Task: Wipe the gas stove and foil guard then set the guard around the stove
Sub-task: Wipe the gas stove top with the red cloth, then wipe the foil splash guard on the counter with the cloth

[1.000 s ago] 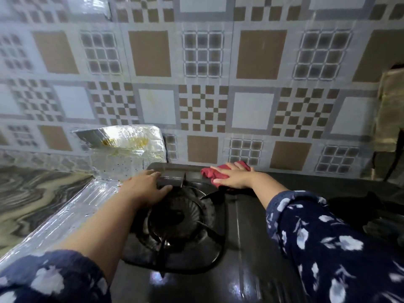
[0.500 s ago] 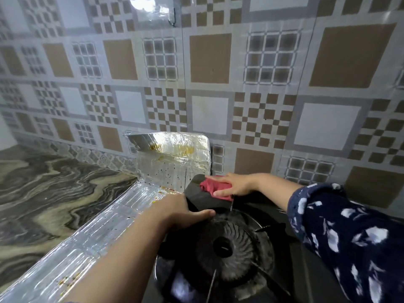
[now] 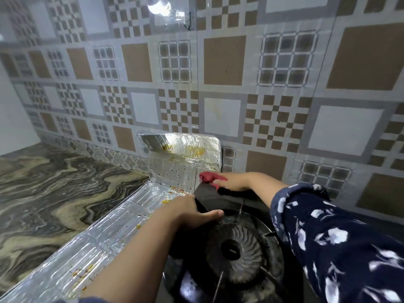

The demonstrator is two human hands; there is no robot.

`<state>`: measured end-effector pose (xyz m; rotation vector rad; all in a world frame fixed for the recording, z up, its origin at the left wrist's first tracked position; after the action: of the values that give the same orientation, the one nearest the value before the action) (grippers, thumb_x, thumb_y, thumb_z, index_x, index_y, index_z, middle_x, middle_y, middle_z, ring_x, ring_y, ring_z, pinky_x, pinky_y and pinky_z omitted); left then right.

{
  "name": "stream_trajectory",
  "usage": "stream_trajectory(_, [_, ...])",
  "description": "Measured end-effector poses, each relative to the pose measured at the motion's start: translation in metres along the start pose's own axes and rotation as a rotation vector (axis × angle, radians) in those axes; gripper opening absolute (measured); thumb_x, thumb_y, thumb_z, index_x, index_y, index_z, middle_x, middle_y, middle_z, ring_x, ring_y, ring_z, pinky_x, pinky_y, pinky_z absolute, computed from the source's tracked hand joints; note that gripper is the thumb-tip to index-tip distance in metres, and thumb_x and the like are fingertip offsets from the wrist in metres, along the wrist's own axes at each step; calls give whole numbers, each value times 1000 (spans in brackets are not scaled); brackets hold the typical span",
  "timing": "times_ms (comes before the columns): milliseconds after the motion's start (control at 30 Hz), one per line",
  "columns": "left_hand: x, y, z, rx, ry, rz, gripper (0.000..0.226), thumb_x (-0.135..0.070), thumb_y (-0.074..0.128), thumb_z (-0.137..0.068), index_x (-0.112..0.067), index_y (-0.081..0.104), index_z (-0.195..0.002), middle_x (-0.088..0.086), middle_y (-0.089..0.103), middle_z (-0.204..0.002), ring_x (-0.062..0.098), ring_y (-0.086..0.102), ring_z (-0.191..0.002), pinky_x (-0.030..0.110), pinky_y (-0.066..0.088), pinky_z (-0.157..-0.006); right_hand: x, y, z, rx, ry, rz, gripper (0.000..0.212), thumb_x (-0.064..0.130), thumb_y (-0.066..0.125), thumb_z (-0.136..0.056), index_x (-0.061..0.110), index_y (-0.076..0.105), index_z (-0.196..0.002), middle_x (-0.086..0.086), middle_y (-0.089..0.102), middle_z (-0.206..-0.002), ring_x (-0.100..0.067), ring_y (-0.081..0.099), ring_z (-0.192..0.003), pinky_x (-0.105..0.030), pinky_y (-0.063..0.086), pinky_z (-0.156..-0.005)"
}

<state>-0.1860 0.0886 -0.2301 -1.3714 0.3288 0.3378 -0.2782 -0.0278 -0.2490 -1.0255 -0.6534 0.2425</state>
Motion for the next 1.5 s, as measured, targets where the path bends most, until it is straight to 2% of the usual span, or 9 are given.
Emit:
stream_trajectory(167, [1, 1, 2, -2, -19, 46, 49, -68, 54, -79, -23, 61, -95, 6, 66, -109, 23, 60, -97, 25, 39, -77, -51, 1, 61, -47, 172, -20, 66, 62, 33, -93, 29, 24, -149, -9, 37, -148, -31, 34, -138, -39, 23, -115])
stream_trajectory(267, [5, 3, -1, 17, -29, 42, 55, -75, 50, -75, -21, 60, -74, 7, 68, -94, 23, 58, -82, 27, 41, -72, -81, 6, 106, -151, 363, 82, 69, 69, 26, -90, 35, 20, -150, -2, 16, -160, -30, 17, -146, -46, 10, -119])
stream_trajectory(367, [5, 8, -3, 59, -13, -24, 71, -79, 43, -75, -17, 70, -95, 9, 70, -104, 24, 62, -89, 30, 46, -80, -92, 18, 147, -220, 478, 117, 62, 66, 24, -93, 40, 16, -149, 11, -4, -162, -18, -4, -149, -50, -7, -118])
stream_trajectory(500, [1, 8, 6, 63, 23, -125, 81, -81, 32, -77, -15, 66, -110, 11, 66, -115, 28, 61, -104, 38, 46, -96, -95, 33, 190, -285, 560, 87, 51, 51, 26, -100, 44, 14, -148, 11, -5, -161, -16, -8, -149, -51, -5, -118])
stream_trajectory(800, [4, -1, 68, 8, 155, -294, 75, -62, 24, -93, -1, 61, -117, 21, 60, -126, 34, 55, -117, 36, 42, -97, -37, 90, 291, -479, 736, 54, 54, 48, 41, -97, 29, 32, -147, 6, 23, -159, -25, 19, -145, -41, 20, -117])
stream_trajectory(1067, [27, -11, 133, -1, 299, -213, 64, -57, 33, -94, -6, 50, -129, 19, 59, -128, 35, 54, -118, 42, 44, -99, 77, 105, 330, -412, 865, -2, 37, 35, 52, -95, 3, 64, -108, -18, 66, -112, -31, 60, -97, -28, 38, -73])
stream_trajectory(1233, [57, -29, 166, 56, 289, -270, 59, -45, 42, -96, 0, 48, -134, 19, 49, -140, 32, 46, -129, 37, 38, -102, 182, 87, 294, -170, 732, -33, 51, 50, 54, -91, 5, 64, -113, -8, 65, -106, -28, 63, -93, -31, 46, -79])
stream_trajectory(1433, [130, -54, 187, 18, 179, -249, 58, -41, 42, -97, -2, 41, -140, 18, 41, -147, 30, 40, -135, 36, 33, -112, 286, 86, 200, -201, 409, -109, 43, 45, 52, -94, 5, 63, -101, -11, 66, -91, -26, 63, -74, -34, 53, -75])
stream_trajectory(1500, [167, -56, 194, 10, 127, -234, 58, -40, 43, -97, -3, 38, -142, 17, 36, -150, 29, 36, -138, 35, 29, -114, 308, 97, 166, -237, 315, -175, 34, 38, 54, -95, 6, 64, -98, -6, 65, -79, -18, 59, -60, -26, 52, -60])
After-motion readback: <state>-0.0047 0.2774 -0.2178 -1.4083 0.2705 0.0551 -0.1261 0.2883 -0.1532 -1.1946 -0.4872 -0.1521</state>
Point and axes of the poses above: each hand's wrist, its own z-axis away from the middle knuckle, its own y-axis out of the palm, x = y × z, the point moved 9 cm from there along -z, towards the middle knuckle
